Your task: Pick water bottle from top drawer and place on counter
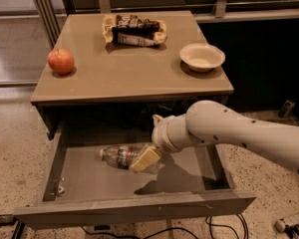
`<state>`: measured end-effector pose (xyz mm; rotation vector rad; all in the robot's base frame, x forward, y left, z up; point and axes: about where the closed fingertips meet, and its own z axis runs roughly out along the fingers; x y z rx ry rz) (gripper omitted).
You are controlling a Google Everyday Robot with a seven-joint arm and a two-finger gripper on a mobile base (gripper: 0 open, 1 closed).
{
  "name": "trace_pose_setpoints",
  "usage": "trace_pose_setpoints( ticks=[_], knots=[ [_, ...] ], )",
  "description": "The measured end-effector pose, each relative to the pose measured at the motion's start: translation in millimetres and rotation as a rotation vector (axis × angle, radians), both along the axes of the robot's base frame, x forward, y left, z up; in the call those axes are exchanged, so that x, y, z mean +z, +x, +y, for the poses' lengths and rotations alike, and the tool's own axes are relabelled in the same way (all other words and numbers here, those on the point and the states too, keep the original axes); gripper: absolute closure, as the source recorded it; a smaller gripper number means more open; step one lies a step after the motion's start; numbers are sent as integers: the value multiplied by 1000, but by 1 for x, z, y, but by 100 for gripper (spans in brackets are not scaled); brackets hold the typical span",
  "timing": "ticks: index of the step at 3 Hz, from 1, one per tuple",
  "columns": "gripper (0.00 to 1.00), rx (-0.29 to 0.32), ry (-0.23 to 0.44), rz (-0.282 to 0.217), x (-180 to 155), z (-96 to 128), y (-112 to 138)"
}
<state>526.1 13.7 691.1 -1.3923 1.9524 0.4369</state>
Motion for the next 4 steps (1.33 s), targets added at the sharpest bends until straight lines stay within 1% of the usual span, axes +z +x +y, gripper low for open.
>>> trace_pose_setpoints(
  ticks=[1, 2, 4],
  knots=[
    [0, 1, -1, 0, 0, 0, 0],
    [0, 6, -5, 21, -17, 7, -1],
    [0, -5, -13, 111, -72, 13, -2]
  ],
)
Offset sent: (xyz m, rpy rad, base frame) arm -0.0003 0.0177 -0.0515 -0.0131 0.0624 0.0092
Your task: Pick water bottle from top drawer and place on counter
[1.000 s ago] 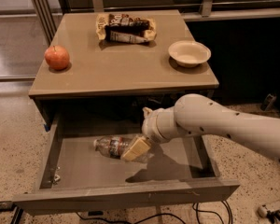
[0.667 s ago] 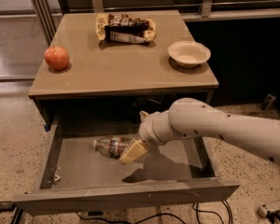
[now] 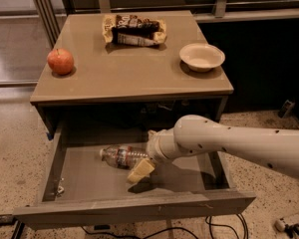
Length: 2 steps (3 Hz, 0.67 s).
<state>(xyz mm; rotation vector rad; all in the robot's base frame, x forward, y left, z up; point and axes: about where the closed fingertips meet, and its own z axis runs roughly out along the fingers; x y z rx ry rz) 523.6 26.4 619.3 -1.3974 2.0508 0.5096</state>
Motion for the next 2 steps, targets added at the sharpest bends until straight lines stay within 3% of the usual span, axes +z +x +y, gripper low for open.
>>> trace_pose_setpoints(
  ticks=[1, 2],
  knots=[
    [0, -8, -8, 26, -18, 0, -1],
    [19, -8, -8, 26, -19, 0, -1]
  ],
)
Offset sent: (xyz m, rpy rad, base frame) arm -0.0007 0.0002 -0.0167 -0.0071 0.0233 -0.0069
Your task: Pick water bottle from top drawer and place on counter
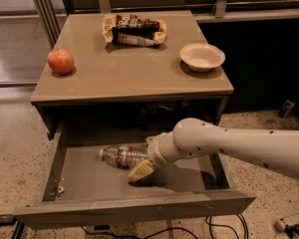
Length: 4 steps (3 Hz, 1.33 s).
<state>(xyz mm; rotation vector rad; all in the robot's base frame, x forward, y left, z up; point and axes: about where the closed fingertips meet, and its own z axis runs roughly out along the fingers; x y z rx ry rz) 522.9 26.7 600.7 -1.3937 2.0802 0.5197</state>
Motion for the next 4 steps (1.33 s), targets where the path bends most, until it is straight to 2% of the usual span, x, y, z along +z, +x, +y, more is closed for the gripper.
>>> trace_pose_setpoints(
  ticks=[3, 4],
  knots=[
    [88, 0, 0, 0, 0, 0, 0],
    [100, 1, -1, -2, 2, 0, 0]
  ],
)
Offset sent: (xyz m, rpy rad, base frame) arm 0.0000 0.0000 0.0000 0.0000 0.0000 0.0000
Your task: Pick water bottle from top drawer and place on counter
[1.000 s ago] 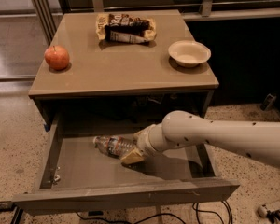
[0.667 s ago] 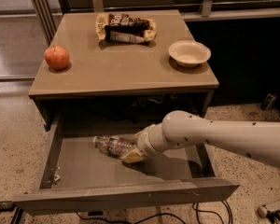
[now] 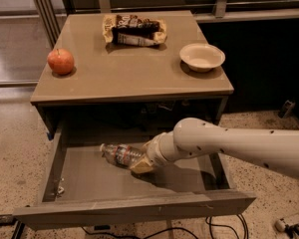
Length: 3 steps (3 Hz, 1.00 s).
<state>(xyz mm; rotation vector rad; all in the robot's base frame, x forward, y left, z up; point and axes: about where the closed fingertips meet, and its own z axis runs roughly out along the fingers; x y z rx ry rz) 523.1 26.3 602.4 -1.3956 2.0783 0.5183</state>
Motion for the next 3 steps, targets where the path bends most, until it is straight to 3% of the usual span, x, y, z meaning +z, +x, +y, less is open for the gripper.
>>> trace_pose_setpoints(
  ticks=[1, 3],
  knots=[
    [100, 12, 0, -21, 21, -4, 2],
    [100, 45, 9, -139, 109, -43, 22]
  ],
)
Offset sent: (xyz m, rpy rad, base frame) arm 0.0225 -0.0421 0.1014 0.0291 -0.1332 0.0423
